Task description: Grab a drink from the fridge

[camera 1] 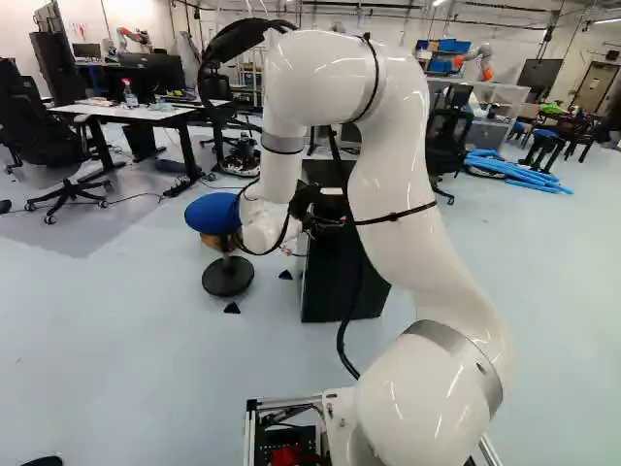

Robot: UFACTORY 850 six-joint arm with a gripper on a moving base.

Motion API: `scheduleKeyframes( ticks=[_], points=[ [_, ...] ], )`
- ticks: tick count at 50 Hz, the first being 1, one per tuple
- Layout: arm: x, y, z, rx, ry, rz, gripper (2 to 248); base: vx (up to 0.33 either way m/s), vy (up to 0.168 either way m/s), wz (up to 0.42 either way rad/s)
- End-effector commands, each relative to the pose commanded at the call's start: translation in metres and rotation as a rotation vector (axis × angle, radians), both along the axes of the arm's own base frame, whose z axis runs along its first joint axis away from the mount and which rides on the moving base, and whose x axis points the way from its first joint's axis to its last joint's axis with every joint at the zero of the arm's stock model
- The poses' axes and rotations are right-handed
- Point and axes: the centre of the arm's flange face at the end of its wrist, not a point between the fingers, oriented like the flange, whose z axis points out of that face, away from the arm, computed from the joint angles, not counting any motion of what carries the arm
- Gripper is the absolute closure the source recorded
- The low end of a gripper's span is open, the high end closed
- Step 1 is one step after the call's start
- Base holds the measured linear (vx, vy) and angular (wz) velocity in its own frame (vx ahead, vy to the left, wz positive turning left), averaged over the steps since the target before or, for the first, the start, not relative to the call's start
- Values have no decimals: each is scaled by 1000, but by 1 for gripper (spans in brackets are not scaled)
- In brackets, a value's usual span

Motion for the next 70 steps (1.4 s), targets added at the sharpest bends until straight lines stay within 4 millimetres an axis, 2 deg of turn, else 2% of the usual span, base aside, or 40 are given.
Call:
scheduleKeyframes(
  ticks=[26, 48, 70],
  points=[
    [-52, 10, 2, -21, 46, 20, 3, 0, 0, 0],
    [-54, 7, 4, -35, 30, -34, 3, 0, 0, 0],
    [-41, 13, 3, -24, 13, -47, 3, 0, 0, 0]
  ],
)
